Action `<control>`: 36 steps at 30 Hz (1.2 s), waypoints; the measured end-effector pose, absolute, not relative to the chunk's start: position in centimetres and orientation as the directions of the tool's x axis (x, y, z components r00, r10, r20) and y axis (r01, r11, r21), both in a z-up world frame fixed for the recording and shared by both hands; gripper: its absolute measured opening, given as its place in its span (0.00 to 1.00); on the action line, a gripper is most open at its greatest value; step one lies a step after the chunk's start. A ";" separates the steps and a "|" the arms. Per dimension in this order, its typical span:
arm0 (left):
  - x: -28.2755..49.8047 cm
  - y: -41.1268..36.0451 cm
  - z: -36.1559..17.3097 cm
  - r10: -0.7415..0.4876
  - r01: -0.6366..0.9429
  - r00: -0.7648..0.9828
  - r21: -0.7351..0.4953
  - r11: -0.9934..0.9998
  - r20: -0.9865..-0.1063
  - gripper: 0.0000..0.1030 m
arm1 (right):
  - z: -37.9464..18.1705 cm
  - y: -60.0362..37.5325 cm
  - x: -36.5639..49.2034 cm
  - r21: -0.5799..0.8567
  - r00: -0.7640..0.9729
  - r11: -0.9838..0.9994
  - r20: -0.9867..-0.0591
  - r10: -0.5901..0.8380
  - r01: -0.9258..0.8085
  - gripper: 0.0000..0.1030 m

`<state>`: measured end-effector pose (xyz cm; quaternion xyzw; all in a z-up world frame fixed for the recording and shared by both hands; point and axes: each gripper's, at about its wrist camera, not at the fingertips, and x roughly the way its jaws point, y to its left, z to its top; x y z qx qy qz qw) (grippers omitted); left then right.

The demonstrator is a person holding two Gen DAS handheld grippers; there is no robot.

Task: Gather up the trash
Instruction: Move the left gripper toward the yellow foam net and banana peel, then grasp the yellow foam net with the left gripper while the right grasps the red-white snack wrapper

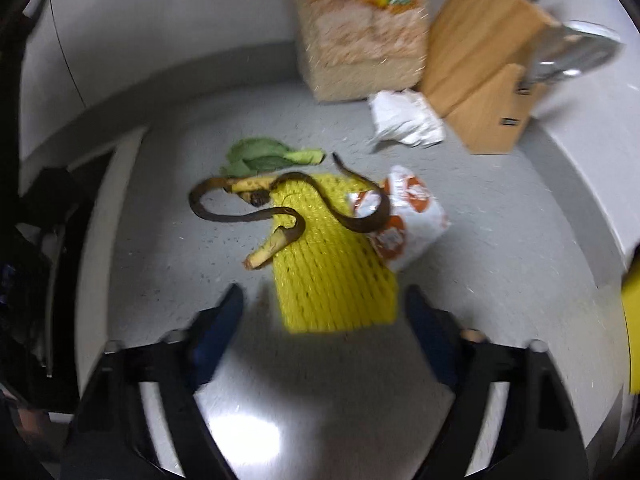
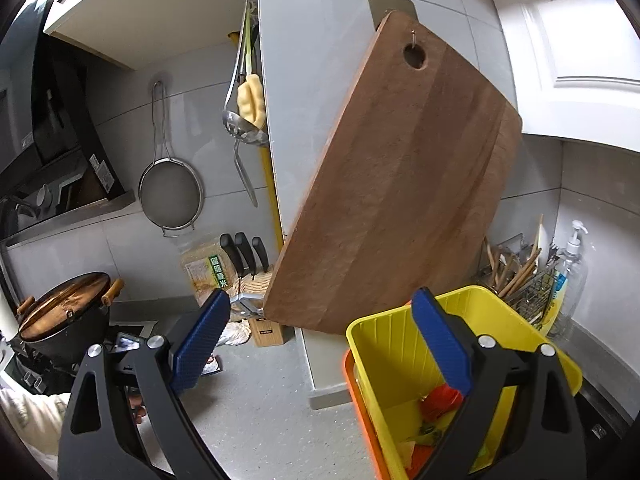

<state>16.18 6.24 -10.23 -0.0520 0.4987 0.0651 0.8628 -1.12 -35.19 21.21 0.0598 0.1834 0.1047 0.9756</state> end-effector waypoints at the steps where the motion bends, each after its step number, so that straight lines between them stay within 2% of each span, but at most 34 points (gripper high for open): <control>1: 16.5 6.4 -10.8 0.040 -0.164 0.477 -0.044 0.985 -0.878 0.55 | 21.2 -35.2 -1.2 0.161 0.913 0.972 -0.344 0.220 -0.174 0.87; 3: 16.5 6.2 -10.5 0.023 -0.140 0.496 -0.054 0.989 -0.868 0.39 | 21.2 -35.2 -1.4 0.173 0.914 0.972 -0.347 0.213 -0.161 0.87; 5: 16.3 5.5 -9.8 0.023 -0.108 0.500 -0.036 0.994 -0.866 0.15 | 20.9 -35.1 -1.5 0.181 0.913 0.972 -0.351 0.206 -0.149 0.87; 7: 15.5 5.2 -9.0 0.038 -0.096 0.512 -0.013 0.995 -0.858 0.13 | 20.8 -34.9 -1.3 0.195 0.907 0.969 -0.360 0.217 -0.154 0.87; 11: 11.7 5.6 -6.7 -0.026 -0.091 0.543 -0.089 0.992 -0.840 0.12 | 20.1 -33.7 -0.5 0.219 0.888 0.956 -0.374 0.268 -0.196 0.87; 16: 6.3 5.7 -5.0 -0.036 -0.097 0.544 -0.106 0.990 -0.838 0.12 | 17.7 -29.9 2.0 0.254 0.814 0.915 -0.425 0.396 -0.313 0.87; 22: 2.6 4.7 -6.4 0.031 -0.106 0.496 -0.026 0.994 -0.868 0.12 | 8.3 -22.1 7.9 0.329 0.558 0.821 -0.610 0.562 -0.467 0.87; 24: 1.4 4.7 -6.9 0.037 -0.118 0.480 -0.023 0.993 -0.876 0.12 | 4.1 -18.2 9.5 0.308 0.465 0.795 -0.679 0.569 -0.523 0.87; 29: -1.0 4.7 -7.1 0.074 -0.142 0.479 0.006 0.990 -0.875 0.12 | -3.1 -10.7 12.3 0.289 0.304 0.739 -0.775 0.554 -0.609 0.86; 36: -3.4 5.8 -6.1 0.129 -0.190 0.490 0.038 0.981 -0.862 0.12 | -6.9 -5.0 15.0 0.272 0.249 0.734 -0.820 0.515 -0.622 0.86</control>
